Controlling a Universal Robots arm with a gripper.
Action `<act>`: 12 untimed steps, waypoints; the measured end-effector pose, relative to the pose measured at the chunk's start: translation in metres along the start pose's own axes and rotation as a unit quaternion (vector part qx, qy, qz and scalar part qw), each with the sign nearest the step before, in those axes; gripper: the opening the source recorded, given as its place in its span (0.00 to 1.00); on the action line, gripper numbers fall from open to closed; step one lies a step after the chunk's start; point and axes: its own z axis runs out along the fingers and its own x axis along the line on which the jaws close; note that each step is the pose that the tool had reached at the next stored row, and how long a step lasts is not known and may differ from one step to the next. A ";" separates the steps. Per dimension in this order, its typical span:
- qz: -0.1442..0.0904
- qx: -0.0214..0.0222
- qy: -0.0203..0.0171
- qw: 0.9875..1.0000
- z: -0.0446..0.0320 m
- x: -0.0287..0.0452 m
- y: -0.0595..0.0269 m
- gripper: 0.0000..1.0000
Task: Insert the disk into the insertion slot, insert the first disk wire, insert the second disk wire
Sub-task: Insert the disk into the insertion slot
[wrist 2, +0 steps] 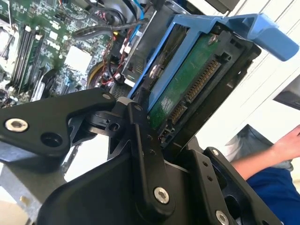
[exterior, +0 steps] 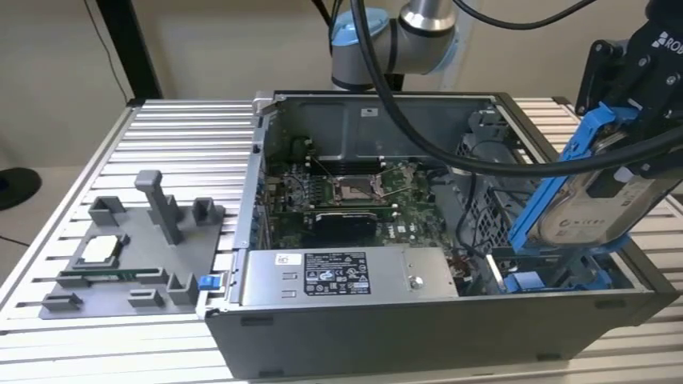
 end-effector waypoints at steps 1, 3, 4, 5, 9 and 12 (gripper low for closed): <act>0.000 0.002 -0.005 1.000 0.0001 0.0001 -0.0001 0.00; 0.000 0.002 -0.009 1.000 0.0008 0.0011 -0.0001 0.00; 0.000 0.002 -0.009 1.000 0.0016 0.0016 0.0000 0.00; 0.000 0.001 -0.009 1.000 0.0025 0.0021 0.0000 0.00; 0.001 0.001 -0.010 1.000 0.0077 0.0024 -0.0002 0.00; 0.001 0.000 -0.011 1.000 0.0115 0.0024 -0.0003 0.00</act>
